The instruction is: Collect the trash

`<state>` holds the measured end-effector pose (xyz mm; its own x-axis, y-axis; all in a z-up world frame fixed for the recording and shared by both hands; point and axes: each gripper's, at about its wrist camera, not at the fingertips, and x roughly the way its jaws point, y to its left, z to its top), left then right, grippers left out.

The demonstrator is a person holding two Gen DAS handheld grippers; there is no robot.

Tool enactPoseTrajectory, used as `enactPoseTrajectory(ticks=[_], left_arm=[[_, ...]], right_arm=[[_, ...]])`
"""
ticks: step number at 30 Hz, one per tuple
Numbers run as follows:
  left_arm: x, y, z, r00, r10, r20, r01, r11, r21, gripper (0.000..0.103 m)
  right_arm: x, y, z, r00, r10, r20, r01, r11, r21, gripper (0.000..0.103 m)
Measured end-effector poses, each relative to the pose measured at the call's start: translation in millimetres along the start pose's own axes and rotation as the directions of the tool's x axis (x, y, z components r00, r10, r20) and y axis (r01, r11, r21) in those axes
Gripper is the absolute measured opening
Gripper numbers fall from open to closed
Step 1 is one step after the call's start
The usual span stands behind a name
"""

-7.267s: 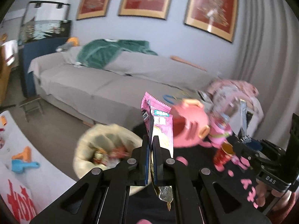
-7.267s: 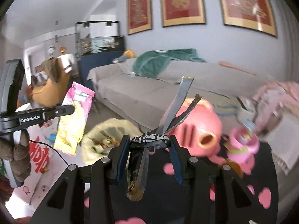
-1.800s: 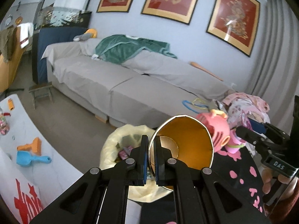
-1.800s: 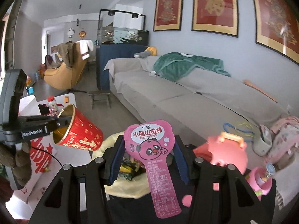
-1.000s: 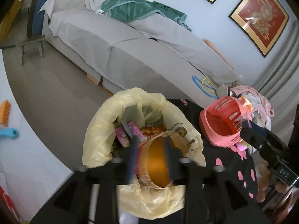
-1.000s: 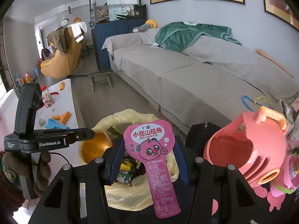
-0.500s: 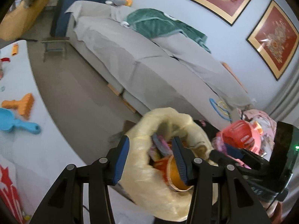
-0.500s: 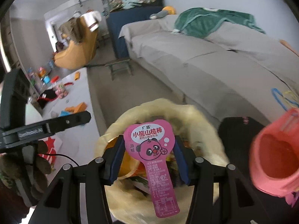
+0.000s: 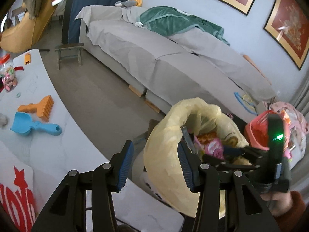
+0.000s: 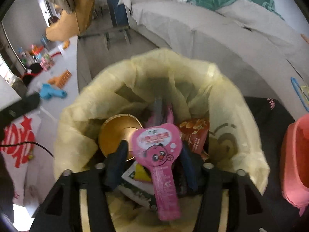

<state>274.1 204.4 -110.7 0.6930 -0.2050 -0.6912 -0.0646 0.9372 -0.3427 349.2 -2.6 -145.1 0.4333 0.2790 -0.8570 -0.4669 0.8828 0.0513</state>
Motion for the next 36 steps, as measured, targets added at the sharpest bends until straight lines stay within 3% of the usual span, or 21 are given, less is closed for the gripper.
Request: enactPoseTrajectory(ticks=[8,11,14,17,23,29,36], left_arm=[[-40,-37,-22,0.999,-0.018,0.039,0.016,0.998,0.061,0.049],[-61,-56,-36,0.999,0.017,0.046,-0.021,0.995,0.096,0.049],[-82,-73,-52,0.996,0.067,0.060,-0.074,0.990,0.121,0.049],[-103,-91,-68,0.994,0.093,0.060,-0.100,0.985,0.140,0.049],[-132,-126,-104,0.991,0.129,0.016,-0.130,0.967,0.221,0.049],[-167,-150,-130,0.990,0.134,0.037,-0.139,0.951,0.278,0.049],[-202,-154,-135,0.986,0.135,0.099,-0.157,0.952,0.263,0.049]], right_arm=[[-79,-7,-16,0.986,-0.007,0.164,-0.003,0.998,0.060,0.066],[-108,-12,-30,0.985,-0.043,0.167,0.016,0.988,0.156,0.066],[-148,-17,-55,0.973,-0.014,0.228,-0.034,0.979,0.202,0.066],[-185,-8,-84,0.956,-0.084,0.282,0.025,0.978,0.205,0.067],[-232,6,-139,0.943,-0.150,0.297,0.087,0.973,0.215,0.067],[-254,18,-185,0.953,-0.150,0.262,0.085,0.966,0.246,0.067],[-287,35,-206,0.918,-0.233,0.319,0.160,0.957,0.241,0.067]])
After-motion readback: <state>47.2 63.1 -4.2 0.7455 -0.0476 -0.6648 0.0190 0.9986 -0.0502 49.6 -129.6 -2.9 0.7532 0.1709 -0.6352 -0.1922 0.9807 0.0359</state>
